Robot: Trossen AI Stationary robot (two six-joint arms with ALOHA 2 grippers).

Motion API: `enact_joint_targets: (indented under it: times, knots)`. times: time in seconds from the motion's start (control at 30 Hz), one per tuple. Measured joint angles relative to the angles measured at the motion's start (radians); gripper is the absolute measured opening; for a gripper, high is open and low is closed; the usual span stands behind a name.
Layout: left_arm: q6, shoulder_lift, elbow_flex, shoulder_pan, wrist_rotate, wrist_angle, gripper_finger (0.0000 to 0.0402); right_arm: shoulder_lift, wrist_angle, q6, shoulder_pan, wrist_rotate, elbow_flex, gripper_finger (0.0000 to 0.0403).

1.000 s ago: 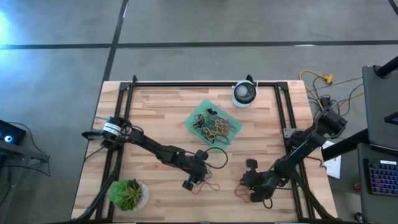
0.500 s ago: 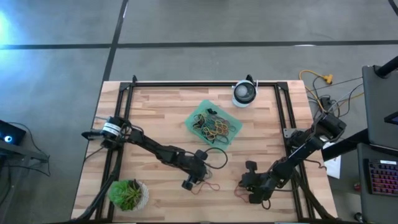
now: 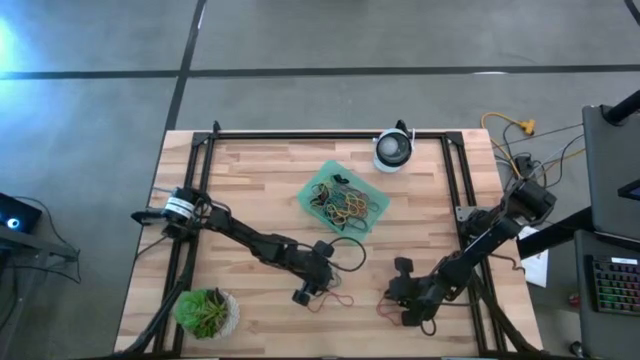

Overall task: Pick and place rubber bands into bin
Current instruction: Put the red rubber band into the blue bin

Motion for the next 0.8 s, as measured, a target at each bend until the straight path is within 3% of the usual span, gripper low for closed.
enact_joint_targets:
  times: [0.2, 0.6, 0.8]
  knots:
    - [0.000, 0.000, -0.002, 0.000, 0.000, -0.001, 0.0148, -0.011, -0.009, -0.041, 0.000, 0.015, -0.002, 0.0061]
    - [0.000, 0.000, -0.005, 0.000, 0.001, 0.000, 0.0148, -0.013, -0.012, -0.040, 0.000, 0.031, -0.007, 0.0118]
    - [0.000, -0.001, -0.008, 0.000, 0.001, 0.001, 0.0148, -0.021, 0.017, 0.112, 0.000, 0.012, -0.059, 0.0116]
